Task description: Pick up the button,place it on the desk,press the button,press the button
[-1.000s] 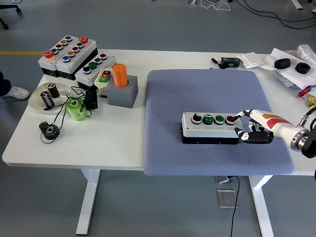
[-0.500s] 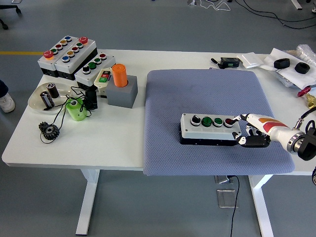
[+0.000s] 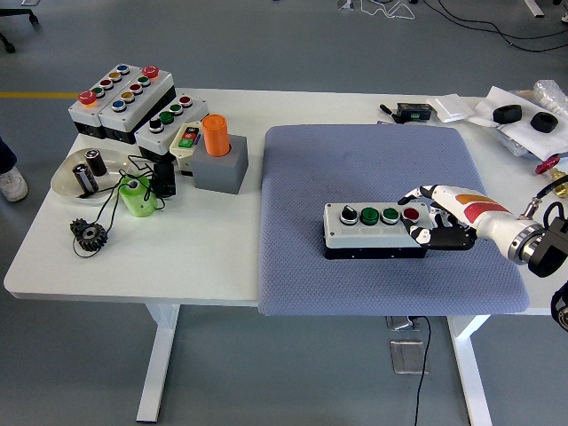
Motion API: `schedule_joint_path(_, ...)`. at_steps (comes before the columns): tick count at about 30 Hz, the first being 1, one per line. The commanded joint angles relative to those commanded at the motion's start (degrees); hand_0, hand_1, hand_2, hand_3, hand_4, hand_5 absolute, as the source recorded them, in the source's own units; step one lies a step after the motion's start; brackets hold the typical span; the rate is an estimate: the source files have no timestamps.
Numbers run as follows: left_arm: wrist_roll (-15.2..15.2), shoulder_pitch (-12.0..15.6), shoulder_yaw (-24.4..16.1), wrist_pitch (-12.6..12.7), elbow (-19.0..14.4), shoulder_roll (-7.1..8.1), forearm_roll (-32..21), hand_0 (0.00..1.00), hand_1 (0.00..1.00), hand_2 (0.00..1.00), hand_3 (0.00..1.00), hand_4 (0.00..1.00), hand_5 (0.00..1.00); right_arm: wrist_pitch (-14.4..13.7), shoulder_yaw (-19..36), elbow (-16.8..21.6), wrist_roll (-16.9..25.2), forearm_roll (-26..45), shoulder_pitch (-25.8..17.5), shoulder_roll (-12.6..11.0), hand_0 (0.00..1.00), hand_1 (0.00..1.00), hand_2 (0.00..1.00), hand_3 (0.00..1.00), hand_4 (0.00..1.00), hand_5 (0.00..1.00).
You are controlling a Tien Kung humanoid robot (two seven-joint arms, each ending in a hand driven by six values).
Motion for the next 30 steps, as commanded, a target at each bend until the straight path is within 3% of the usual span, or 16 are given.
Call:
schedule_joint_path(7,0.00,-0.09,0.07,0.00,0.00,0.02,-0.06,0.644,0.700,0.699,0.500,0.314,0.998,0.21,-0.88,-1.22,-0.16,0.06,0.55,0.93,0.177,0.002,0.118,0.747,0.535,0.515)
schedule_joint_path(30,-0.18,-0.13,0.44,0.05,0.00,0.04,-0.39,0.644,0.699,0.699,0.500,0.317,0.998,0.91,-2.61,-1.76,-0.41,0.02,-0.09,0.89,0.177,0.002,0.118,0.747,0.534,0.512)
